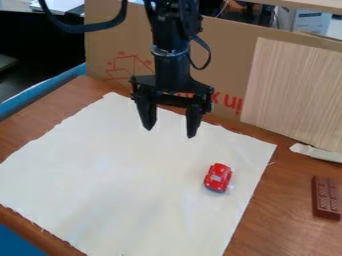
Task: Fold the cloth from left to right
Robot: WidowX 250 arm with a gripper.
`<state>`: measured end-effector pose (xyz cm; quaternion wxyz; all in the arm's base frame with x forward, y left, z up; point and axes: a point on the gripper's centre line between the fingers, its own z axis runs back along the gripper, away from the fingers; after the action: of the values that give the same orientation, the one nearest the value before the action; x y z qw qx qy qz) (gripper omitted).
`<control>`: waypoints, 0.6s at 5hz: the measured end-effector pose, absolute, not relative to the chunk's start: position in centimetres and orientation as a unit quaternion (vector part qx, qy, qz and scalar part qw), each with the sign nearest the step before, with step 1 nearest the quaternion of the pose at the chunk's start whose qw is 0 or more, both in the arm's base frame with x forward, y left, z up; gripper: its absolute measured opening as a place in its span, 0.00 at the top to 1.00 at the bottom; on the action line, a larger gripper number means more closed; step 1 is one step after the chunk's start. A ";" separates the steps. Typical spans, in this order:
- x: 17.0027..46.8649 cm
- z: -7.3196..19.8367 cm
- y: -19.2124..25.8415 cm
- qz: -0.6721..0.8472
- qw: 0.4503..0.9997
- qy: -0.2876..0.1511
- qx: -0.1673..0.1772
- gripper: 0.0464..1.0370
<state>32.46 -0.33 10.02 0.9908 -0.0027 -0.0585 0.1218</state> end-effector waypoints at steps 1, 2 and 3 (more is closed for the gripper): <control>32.3 9.1 -0.3 0.122 0.992 -0.044 -0.001 0.04; 32.3 9.0 -0.3 0.122 0.992 -0.043 0.000 0.04; 32.2 8.9 -0.5 0.119 0.992 -0.039 -0.004 0.04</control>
<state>32.24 -0.45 8.91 0.9921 -0.0039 -0.0389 0.1193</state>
